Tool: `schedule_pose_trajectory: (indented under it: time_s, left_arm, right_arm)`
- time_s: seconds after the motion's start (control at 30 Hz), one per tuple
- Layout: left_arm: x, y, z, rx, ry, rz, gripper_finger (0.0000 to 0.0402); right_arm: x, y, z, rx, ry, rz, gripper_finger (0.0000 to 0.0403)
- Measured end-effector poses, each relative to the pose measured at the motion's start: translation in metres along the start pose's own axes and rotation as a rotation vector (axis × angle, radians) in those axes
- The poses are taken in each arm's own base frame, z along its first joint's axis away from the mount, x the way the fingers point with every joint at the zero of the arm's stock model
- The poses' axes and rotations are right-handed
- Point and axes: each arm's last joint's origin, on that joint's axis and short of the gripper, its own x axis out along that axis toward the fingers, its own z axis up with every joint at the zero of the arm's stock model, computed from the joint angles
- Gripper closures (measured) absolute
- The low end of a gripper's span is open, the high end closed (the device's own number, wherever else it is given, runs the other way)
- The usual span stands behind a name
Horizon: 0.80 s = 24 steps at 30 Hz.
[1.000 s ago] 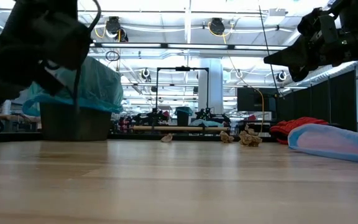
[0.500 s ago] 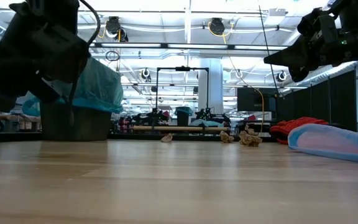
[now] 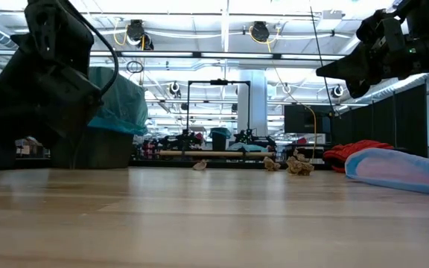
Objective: Place trash/remove bag and relplace
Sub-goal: Put the brown napkin into the black trash bin
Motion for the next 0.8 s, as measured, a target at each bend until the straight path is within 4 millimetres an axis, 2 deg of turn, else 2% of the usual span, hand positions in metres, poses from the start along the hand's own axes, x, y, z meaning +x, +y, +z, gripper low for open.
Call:
schedule_pose_trajectory:
  time_s: [0.1, 0.27, 0.43, 0.53, 0.67, 0.8]
  left_arm:
    - [-0.002, -0.002, 0.001, 0.025, -0.011, -0.008, 0.0288]
    - [-0.018, -0.012, 0.006, 0.099, -0.111, -0.048, 0.0385]
    - [-0.048, -0.027, 0.013, 0.149, -0.246, -0.144, 0.0397]
    - [-0.078, -0.036, 0.017, 0.185, -0.354, -0.214, 0.0398]
    - [-0.137, -0.038, 0.017, 0.233, -0.539, -0.259, 0.0400]
    - [-0.200, -0.014, 0.007, 0.181, -0.736, -0.182, 0.0400]
  right_arm:
    - [0.000, 0.000, 0.000, 0.000, 0.000, 0.000, 0.0403]
    - [0.000, 0.000, 0.000, 0.000, -0.001, 0.000, 0.0403]
    - [0.000, 0.000, 0.000, 0.000, -0.004, 0.000, 0.0403]
    - [0.000, 0.000, 0.000, 0.000, -0.003, 0.000, 0.0403]
    - [0.000, 0.000, 0.000, 0.001, -0.003, 0.000, 0.0403]
    - [0.000, 0.000, 0.000, 0.000, -0.001, 0.000, 0.0403]
